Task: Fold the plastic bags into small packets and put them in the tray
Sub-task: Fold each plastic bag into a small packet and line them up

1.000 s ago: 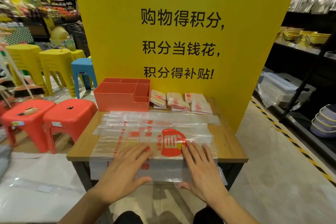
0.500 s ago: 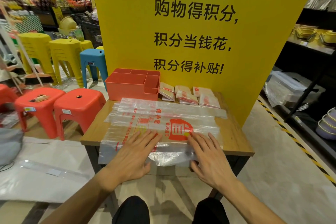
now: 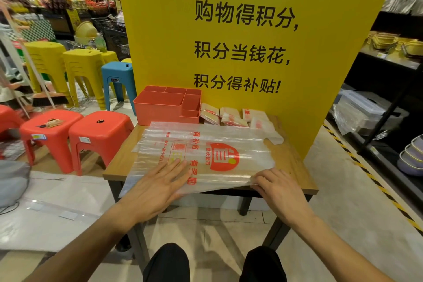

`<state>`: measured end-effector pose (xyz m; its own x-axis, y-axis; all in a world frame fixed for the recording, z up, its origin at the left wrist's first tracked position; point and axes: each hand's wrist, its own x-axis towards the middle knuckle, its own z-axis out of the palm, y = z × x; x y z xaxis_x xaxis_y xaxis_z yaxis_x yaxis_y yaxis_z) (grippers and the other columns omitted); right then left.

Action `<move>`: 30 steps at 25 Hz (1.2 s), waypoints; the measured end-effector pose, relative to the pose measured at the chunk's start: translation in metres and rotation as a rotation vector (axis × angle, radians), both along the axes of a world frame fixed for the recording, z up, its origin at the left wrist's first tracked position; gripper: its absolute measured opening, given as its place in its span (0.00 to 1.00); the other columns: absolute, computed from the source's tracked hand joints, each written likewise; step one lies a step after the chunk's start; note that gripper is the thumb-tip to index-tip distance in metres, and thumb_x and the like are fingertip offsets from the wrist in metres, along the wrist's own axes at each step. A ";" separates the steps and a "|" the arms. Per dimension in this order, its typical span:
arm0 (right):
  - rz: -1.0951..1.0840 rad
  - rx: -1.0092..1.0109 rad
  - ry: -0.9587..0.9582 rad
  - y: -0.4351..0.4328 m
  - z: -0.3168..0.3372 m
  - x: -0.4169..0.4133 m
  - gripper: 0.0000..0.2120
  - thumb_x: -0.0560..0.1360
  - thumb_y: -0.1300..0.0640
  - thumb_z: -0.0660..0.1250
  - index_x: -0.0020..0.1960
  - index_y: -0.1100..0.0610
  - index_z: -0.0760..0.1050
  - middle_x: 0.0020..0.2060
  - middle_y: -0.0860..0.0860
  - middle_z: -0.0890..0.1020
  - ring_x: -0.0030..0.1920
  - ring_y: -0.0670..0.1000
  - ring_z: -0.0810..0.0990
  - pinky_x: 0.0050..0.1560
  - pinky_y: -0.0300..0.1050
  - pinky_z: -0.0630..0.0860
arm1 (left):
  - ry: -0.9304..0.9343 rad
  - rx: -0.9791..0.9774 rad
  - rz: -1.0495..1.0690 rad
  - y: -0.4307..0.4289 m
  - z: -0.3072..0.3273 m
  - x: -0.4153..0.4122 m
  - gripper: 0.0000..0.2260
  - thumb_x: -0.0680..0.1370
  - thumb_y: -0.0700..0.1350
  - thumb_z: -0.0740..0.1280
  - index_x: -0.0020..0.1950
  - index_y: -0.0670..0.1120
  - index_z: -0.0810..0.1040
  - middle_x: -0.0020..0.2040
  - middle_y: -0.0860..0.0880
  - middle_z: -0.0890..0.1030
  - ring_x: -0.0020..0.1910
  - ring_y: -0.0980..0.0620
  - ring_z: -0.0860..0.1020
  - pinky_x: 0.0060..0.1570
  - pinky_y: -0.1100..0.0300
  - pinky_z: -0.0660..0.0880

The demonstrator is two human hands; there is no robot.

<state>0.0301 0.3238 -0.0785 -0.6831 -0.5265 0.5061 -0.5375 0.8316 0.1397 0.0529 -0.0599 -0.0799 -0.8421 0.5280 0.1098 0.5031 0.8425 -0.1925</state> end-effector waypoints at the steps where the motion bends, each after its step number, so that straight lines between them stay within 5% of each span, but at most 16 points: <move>1: -0.023 -0.021 -0.045 0.004 0.003 -0.001 0.23 0.84 0.39 0.51 0.50 0.47 0.82 0.47 0.44 0.84 0.46 0.49 0.82 0.45 0.46 0.78 | -0.028 0.028 0.004 -0.005 0.002 0.002 0.32 0.84 0.66 0.37 0.85 0.53 0.50 0.85 0.49 0.50 0.84 0.48 0.51 0.82 0.50 0.45; 2: -0.048 -0.059 -0.114 0.007 0.008 -0.003 0.27 0.84 0.36 0.47 0.50 0.46 0.82 0.46 0.42 0.84 0.46 0.47 0.82 0.45 0.46 0.78 | -0.087 0.066 0.023 -0.010 0.006 0.004 0.34 0.82 0.69 0.35 0.85 0.55 0.49 0.85 0.51 0.48 0.84 0.50 0.49 0.83 0.52 0.45; 4: -0.091 -0.113 -0.296 0.014 0.022 -0.007 0.28 0.82 0.33 0.46 0.51 0.45 0.81 0.45 0.40 0.82 0.45 0.43 0.80 0.45 0.44 0.77 | -0.113 0.212 0.037 -0.016 0.017 0.009 0.37 0.80 0.72 0.38 0.82 0.57 0.62 0.83 0.53 0.60 0.82 0.50 0.60 0.80 0.54 0.58; 6: -0.118 -0.115 -0.431 0.018 0.037 -0.009 0.25 0.80 0.32 0.50 0.50 0.45 0.80 0.42 0.41 0.81 0.43 0.42 0.78 0.43 0.42 0.76 | -0.136 0.333 0.096 -0.027 0.030 0.011 0.34 0.78 0.75 0.42 0.70 0.60 0.76 0.74 0.56 0.75 0.72 0.53 0.74 0.70 0.58 0.70; 8: -0.143 -0.164 -0.526 0.022 0.047 -0.010 0.17 0.81 0.36 0.58 0.46 0.45 0.79 0.39 0.42 0.80 0.41 0.42 0.77 0.43 0.45 0.77 | -0.191 0.388 0.178 -0.039 0.043 0.007 0.28 0.75 0.77 0.46 0.55 0.63 0.77 0.62 0.60 0.81 0.60 0.58 0.79 0.60 0.58 0.77; 13: -0.160 -0.306 -0.711 0.041 0.054 -0.023 0.08 0.81 0.46 0.68 0.44 0.45 0.80 0.39 0.44 0.81 0.44 0.43 0.79 0.48 0.47 0.76 | -0.323 0.512 0.228 -0.056 0.060 0.008 0.10 0.79 0.63 0.66 0.48 0.58 0.81 0.50 0.64 0.82 0.52 0.65 0.78 0.51 0.62 0.74; 15: -0.185 -0.348 -0.748 0.046 0.058 -0.029 0.07 0.80 0.47 0.69 0.44 0.46 0.80 0.38 0.45 0.81 0.43 0.45 0.79 0.45 0.44 0.74 | -0.311 0.643 0.242 -0.062 0.058 0.010 0.10 0.80 0.58 0.67 0.46 0.53 0.82 0.44 0.59 0.82 0.47 0.60 0.78 0.46 0.58 0.74; 17: -0.210 -0.353 -0.755 0.049 0.062 -0.037 0.05 0.79 0.49 0.72 0.45 0.47 0.80 0.39 0.46 0.82 0.44 0.47 0.80 0.44 0.43 0.73 | -0.269 0.700 0.277 -0.068 0.056 0.006 0.15 0.79 0.59 0.67 0.44 0.48 0.82 0.41 0.52 0.81 0.44 0.56 0.78 0.46 0.53 0.75; 20: -0.345 -0.232 -0.791 0.056 0.071 -0.056 0.05 0.77 0.50 0.74 0.50 0.46 0.80 0.43 0.46 0.82 0.44 0.47 0.80 0.41 0.40 0.75 | -0.247 0.681 0.339 -0.069 0.052 -0.006 0.11 0.79 0.57 0.71 0.43 0.50 0.83 0.43 0.53 0.83 0.45 0.56 0.79 0.46 0.57 0.75; 23: -0.484 0.076 -0.517 0.054 0.074 -0.064 0.15 0.76 0.50 0.74 0.61 0.45 0.78 0.56 0.46 0.83 0.55 0.49 0.80 0.55 0.47 0.80 | -0.242 0.678 0.364 -0.064 0.052 -0.014 0.04 0.78 0.50 0.75 0.49 0.54 0.82 0.50 0.58 0.83 0.51 0.62 0.79 0.46 0.70 0.71; 26: -0.211 0.017 -0.145 0.027 0.052 -0.037 0.16 0.79 0.52 0.69 0.67 0.46 0.78 0.65 0.47 0.80 0.67 0.52 0.77 0.69 0.53 0.73 | -0.246 0.711 0.345 -0.063 0.041 -0.016 0.10 0.77 0.46 0.76 0.56 0.57 0.82 0.56 0.62 0.81 0.56 0.64 0.78 0.55 0.66 0.74; 28: 0.026 -0.104 -0.248 -0.003 0.032 -0.012 0.19 0.84 0.45 0.61 0.73 0.45 0.73 0.71 0.45 0.76 0.73 0.47 0.73 0.74 0.51 0.69 | -0.222 0.711 0.345 -0.064 0.034 -0.015 0.12 0.76 0.46 0.76 0.56 0.59 0.82 0.57 0.63 0.80 0.58 0.62 0.77 0.59 0.58 0.75; 30: 0.036 -0.017 -0.347 -0.022 0.012 -0.004 0.27 0.85 0.36 0.52 0.81 0.45 0.63 0.78 0.43 0.66 0.78 0.44 0.64 0.79 0.46 0.58 | -0.212 0.707 0.341 -0.065 0.032 -0.013 0.12 0.77 0.45 0.75 0.57 0.59 0.82 0.57 0.63 0.79 0.58 0.61 0.76 0.61 0.56 0.74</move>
<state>0.0256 0.3018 -0.0669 -0.7971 -0.5469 0.2560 -0.5796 0.8118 -0.0703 0.0396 -0.1246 -0.0475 -0.9844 0.1041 0.1419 0.1631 0.8426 0.5132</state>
